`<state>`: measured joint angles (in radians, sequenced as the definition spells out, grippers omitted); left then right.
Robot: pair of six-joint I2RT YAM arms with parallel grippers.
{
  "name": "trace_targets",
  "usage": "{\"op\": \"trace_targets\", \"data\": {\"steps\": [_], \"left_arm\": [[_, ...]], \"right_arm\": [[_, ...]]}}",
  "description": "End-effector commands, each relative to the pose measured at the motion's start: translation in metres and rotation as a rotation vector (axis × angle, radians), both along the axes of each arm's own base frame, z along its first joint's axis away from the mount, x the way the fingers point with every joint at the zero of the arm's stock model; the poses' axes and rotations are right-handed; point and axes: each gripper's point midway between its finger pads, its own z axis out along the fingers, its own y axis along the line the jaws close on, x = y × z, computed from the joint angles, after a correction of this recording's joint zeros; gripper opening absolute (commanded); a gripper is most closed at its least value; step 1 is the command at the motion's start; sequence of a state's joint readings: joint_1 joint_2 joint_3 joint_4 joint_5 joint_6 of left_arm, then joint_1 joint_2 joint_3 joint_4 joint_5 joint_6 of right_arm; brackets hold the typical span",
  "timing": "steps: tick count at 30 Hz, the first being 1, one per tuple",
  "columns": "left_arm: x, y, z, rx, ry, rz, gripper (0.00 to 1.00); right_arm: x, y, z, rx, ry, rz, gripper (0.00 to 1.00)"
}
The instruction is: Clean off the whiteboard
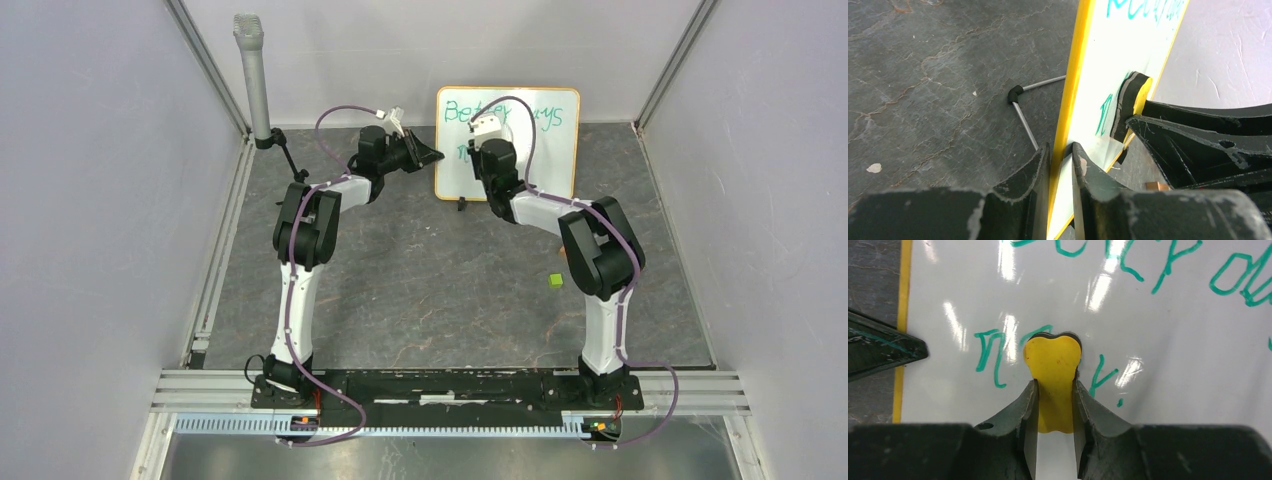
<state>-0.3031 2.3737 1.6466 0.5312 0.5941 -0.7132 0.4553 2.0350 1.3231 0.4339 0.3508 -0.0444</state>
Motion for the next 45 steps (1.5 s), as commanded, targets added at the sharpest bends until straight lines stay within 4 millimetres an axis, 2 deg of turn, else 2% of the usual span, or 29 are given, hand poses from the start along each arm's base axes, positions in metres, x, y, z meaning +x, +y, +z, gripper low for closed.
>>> {"op": "trace_targets", "data": {"steps": [1, 8, 12, 18, 28, 30, 33, 36, 40, 45], "left_arm": [[0.004, 0.009, 0.004, 0.049, -0.036, 0.054, 0.10], [0.002, 0.010, 0.006, 0.051, -0.049, 0.054, 0.08], [0.001, 0.010, 0.007, 0.050, -0.051, 0.053, 0.08], [0.000, 0.009, 0.010, 0.050, -0.060, 0.051, 0.07], [-0.001, 0.010, 0.015, 0.064, -0.086, 0.061, 0.06], [-0.002, 0.010, 0.014, 0.067, -0.086, 0.063, 0.06], [-0.002, 0.011, 0.015, 0.070, -0.089, 0.066, 0.06], [-0.002, 0.012, 0.015, 0.075, -0.092, 0.069, 0.06], [-0.002, 0.013, 0.015, 0.079, -0.094, 0.074, 0.05], [-0.003, 0.014, 0.015, 0.084, -0.095, 0.076, 0.05]], "right_arm": [[0.003, -0.045, 0.020, 0.027, -0.042, -0.121, 0.25], [-0.001, -0.092, 0.012, 0.036, -0.016, -0.191, 0.25], [-0.001, -0.099, 0.007, 0.071, -0.002, -0.193, 0.24], [0.007, -0.066, 0.006, 0.099, 0.017, -0.076, 0.22], [0.019, 0.033, 0.014, 0.025, 0.001, 0.082, 0.23], [0.020, 0.050, 0.016, 0.028, -0.007, 0.112, 0.23], [0.024, 0.060, 0.021, 0.059, -0.021, 0.128, 0.24], [0.028, 0.051, 0.020, 0.072, -0.021, 0.090, 0.25], [0.030, 0.024, 0.017, 0.084, -0.005, 0.018, 0.24], [0.023, -0.038, 0.012, 0.105, 0.012, -0.131, 0.24]]}}
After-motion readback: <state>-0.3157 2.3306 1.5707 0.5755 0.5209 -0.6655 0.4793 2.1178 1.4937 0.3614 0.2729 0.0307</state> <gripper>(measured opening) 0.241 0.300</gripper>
